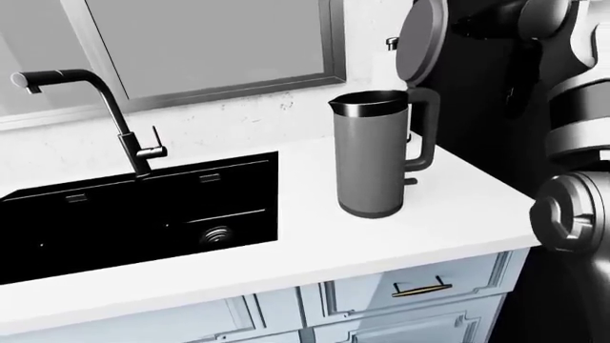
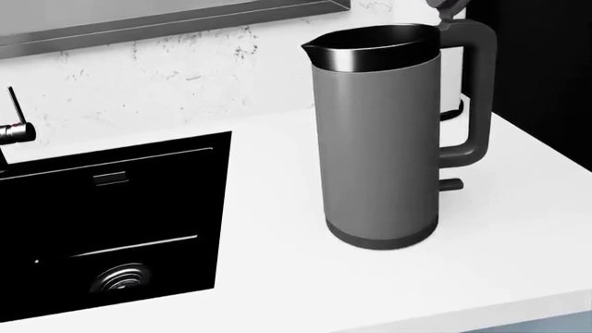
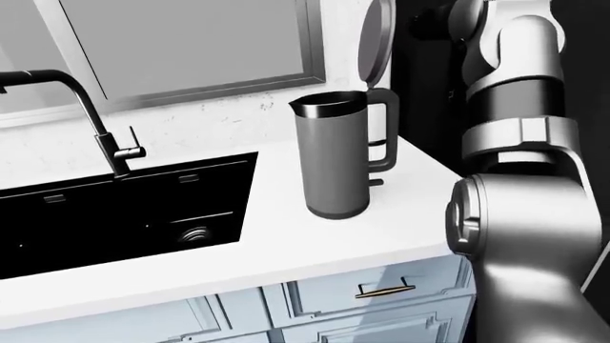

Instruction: Close the lid of the electric kettle.

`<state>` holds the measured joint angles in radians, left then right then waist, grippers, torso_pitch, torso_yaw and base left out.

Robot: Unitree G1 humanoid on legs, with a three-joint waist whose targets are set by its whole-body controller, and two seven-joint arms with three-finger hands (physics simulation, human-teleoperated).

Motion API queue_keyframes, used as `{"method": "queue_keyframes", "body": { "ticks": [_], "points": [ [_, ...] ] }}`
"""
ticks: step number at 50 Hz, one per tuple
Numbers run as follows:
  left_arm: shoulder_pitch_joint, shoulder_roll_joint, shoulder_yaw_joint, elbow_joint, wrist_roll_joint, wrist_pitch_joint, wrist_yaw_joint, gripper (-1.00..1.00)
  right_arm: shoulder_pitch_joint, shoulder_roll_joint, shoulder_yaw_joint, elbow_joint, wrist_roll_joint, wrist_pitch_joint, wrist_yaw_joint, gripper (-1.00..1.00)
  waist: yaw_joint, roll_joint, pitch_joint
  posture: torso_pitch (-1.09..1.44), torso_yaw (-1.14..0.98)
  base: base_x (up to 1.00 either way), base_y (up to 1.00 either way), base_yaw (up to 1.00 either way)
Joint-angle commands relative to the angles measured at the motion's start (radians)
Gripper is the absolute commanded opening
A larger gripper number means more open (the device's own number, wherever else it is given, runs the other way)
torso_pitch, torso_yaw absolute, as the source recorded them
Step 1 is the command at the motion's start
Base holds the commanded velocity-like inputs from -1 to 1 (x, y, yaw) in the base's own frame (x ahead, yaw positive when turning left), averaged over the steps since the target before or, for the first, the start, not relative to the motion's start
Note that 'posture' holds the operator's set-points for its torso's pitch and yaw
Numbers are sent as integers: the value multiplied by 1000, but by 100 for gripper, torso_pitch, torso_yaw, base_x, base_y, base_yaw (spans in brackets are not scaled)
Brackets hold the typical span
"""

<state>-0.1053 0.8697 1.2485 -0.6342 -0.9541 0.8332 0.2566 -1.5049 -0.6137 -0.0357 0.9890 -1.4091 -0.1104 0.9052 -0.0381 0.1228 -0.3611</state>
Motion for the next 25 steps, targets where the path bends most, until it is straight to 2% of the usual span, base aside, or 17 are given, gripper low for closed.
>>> {"method": "queue_keyframes", "body": {
  "ticks": [1, 13, 19, 25],
  "points": [
    [-11, 22, 1, -5, -1, -20, -3, 100, -49, 4, 1, -21, 0, 1, -32, 100, 0, -3, 3, -67, 0, 0, 0, 0],
    [-10, 25, 3, 0, -1, -22, -3, 100, -107, 84, 29, 50, -7, 19, -72, 100, 0, 1, 3, -67, 0, 0, 0, 0],
    [-9, 25, 5, 8, 5, -29, -9, 100, -103, 162, 48, 65, -6, 30, -98, 100, -4, 7, 1, -67, 0, 0, 0, 0],
    [-9, 26, 7, 13, 5, -31, -9, 100, -116, 205, 60, 84, -4, 35, -111, 100, -10, 11, 2, -67, 0, 0, 0, 0]
  ]
}}
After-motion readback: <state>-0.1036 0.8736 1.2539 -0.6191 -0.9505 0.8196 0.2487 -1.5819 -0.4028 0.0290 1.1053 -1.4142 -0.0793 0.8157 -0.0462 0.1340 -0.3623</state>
